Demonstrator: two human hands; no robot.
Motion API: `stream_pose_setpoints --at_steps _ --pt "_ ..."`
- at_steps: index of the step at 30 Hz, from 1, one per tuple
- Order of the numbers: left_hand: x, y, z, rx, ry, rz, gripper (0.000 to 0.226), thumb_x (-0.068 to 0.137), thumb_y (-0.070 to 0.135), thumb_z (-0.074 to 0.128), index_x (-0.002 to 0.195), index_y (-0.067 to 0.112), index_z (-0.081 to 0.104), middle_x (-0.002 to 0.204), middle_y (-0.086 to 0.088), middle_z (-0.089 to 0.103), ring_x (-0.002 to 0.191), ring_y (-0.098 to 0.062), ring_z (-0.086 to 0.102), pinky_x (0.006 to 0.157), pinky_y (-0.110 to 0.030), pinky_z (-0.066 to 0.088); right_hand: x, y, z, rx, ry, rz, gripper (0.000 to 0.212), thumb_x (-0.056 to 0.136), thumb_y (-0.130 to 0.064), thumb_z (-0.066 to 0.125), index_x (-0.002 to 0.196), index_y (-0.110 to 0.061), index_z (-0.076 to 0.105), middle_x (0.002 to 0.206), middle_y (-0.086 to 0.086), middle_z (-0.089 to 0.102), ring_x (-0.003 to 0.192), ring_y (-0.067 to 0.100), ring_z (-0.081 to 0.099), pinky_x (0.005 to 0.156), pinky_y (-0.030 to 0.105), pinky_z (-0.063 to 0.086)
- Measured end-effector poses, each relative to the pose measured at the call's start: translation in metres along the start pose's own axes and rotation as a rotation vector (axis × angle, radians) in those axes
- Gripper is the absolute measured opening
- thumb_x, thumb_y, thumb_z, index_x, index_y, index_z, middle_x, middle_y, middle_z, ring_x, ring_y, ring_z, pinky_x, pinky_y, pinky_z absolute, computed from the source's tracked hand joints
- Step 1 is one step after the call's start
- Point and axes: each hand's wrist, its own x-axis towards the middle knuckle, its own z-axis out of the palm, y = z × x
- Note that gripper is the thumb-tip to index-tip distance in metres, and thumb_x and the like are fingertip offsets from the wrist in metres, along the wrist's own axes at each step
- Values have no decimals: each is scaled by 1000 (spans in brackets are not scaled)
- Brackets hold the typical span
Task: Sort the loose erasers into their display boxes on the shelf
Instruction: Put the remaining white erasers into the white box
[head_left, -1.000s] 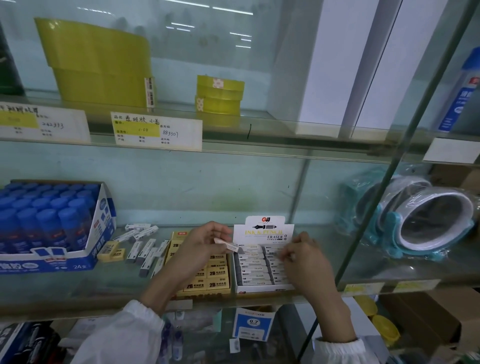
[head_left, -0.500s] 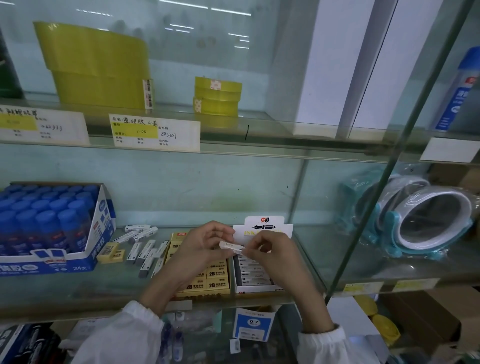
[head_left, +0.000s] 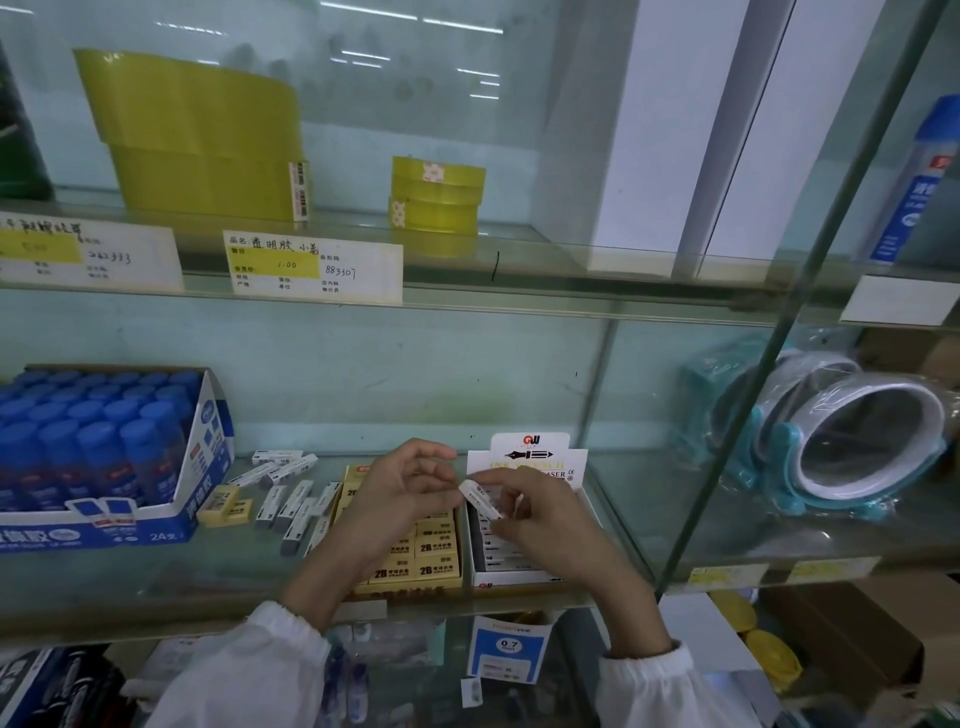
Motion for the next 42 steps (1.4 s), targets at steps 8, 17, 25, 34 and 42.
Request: stream_pose_setpoints --at_steps 8,17,25,34,42 --pt "1 -3 2 28 -37 7 42 72 0 85 107 18 71 98 -18 70 91 -28 72 85 -43 61 -4 2 5 -30 245 -63 12 84 -20 71 93 -25 66 81 -12 60 67 -1 52 60 13 39" --pt "-1 1 4 -42 -66 -40 19 89 -5 68 106 2 69 102 -26 69 85 -31 76 76 -37 63 -15 27 -21 -218 460 188 8 95 -24 60 102 -26 60 78 -13 59 62 -5 54 48 9 32" --pt "0 0 3 -44 -58 -42 17 90 -4 67 105 3 70 98 -22 71 82 -29 76 74 -36 63 -9 37 -11 -179 478 249 17 95 -23 60 105 -20 73 100 -3 69 75 4 55 59 7 33" --pt "-1 0 3 -39 -62 -29 15 92 -3 65 104 3 71 94 -18 71 79 -25 74 71 -32 62 -10 33 5 -400 539 356 15 92 -18 60 99 -18 74 100 1 60 90 17 55 65 23 35" --pt "0 1 3 -42 -58 -33 14 93 -2 63 104 3 71 93 -19 71 78 -24 74 69 -31 62 -14 32 4 -444 596 388 12 89 -18 63 91 -13 73 84 -2 49 84 18 53 65 26 43"
